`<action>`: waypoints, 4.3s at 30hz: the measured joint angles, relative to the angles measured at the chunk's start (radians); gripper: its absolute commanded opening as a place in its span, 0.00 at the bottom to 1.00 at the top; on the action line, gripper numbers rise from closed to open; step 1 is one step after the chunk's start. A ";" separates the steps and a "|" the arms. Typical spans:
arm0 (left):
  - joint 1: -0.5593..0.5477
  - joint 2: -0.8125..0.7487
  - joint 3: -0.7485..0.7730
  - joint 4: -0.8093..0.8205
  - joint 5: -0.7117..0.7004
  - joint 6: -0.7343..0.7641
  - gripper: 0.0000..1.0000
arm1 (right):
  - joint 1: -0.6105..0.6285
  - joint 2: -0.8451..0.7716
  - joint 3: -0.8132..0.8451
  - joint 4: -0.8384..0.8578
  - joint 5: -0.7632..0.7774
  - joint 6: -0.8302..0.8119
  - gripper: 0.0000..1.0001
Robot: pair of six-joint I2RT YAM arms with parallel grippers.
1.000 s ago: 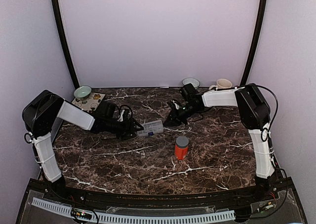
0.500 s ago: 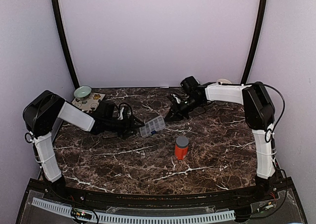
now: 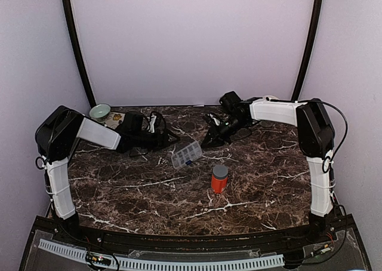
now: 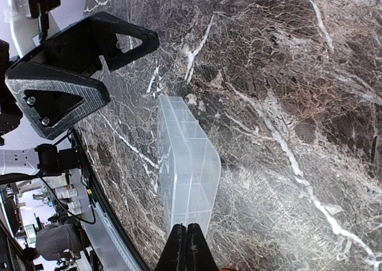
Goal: Sort the pills into containers
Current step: Pick up the pill container from the center of the board, then pass from the right arm to the left, then open the lid of the pill container.
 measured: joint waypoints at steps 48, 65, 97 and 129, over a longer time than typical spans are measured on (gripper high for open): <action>0.013 0.268 0.127 0.326 0.611 -0.085 0.54 | -0.018 0.072 0.163 -0.038 -0.048 -0.074 0.00; -0.002 0.289 0.125 0.330 0.576 -0.082 0.86 | -0.022 0.109 0.176 0.001 -0.089 -0.061 0.00; -0.026 0.356 0.154 0.641 0.635 -0.352 0.12 | -0.025 0.117 0.192 0.065 -0.107 -0.027 0.40; -0.039 0.312 0.281 0.943 0.490 -0.820 0.10 | -0.092 -0.282 -0.343 0.572 -0.109 0.323 0.59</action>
